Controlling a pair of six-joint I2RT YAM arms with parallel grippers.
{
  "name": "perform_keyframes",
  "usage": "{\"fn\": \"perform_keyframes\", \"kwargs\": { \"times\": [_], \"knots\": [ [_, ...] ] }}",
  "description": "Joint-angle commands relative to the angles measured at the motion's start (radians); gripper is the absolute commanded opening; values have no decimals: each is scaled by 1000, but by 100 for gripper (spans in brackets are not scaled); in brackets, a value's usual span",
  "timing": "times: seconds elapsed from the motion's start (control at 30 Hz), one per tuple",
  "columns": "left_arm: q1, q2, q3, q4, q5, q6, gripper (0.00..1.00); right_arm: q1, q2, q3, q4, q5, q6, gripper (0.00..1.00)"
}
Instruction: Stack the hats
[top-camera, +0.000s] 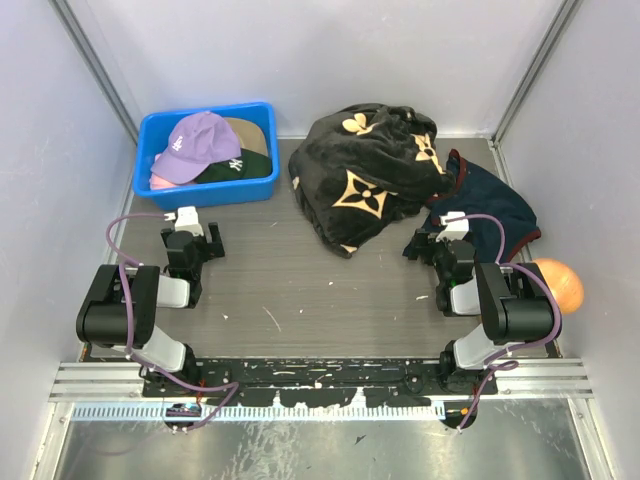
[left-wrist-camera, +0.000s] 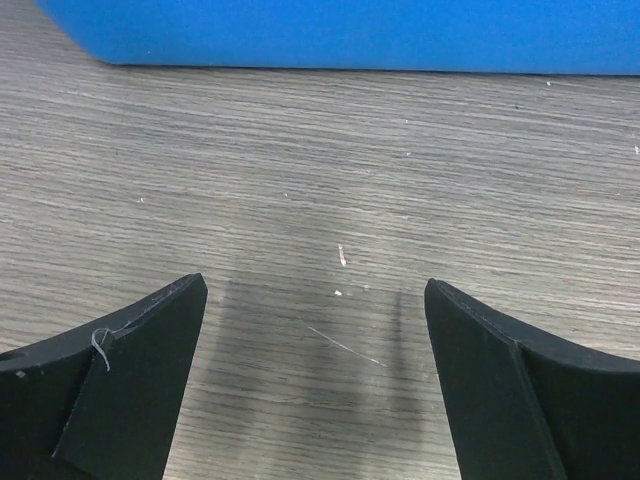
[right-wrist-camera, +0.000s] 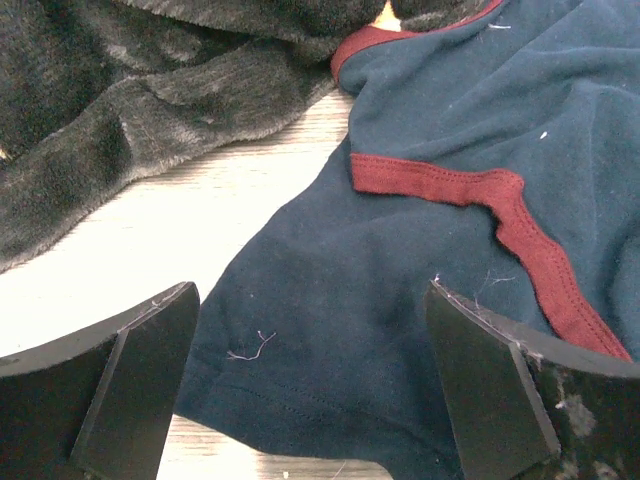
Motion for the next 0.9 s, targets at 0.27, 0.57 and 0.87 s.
{"fn": "perform_keyframes", "kwargs": {
  "times": [0.27, 0.57, 0.87],
  "knots": [
    [2, -10, 22, 73, -22, 4, 98, 0, -9, 13, 109, 5, -14, 100],
    [3, -13, 24, 79, -15, 7, 98, 3, -17, 11, 123, 16, -10, 100],
    [3, -304, 319, -594, -37, -26, 98, 21, -378, 161, -370, 45, 58, 99]
  ]
}}
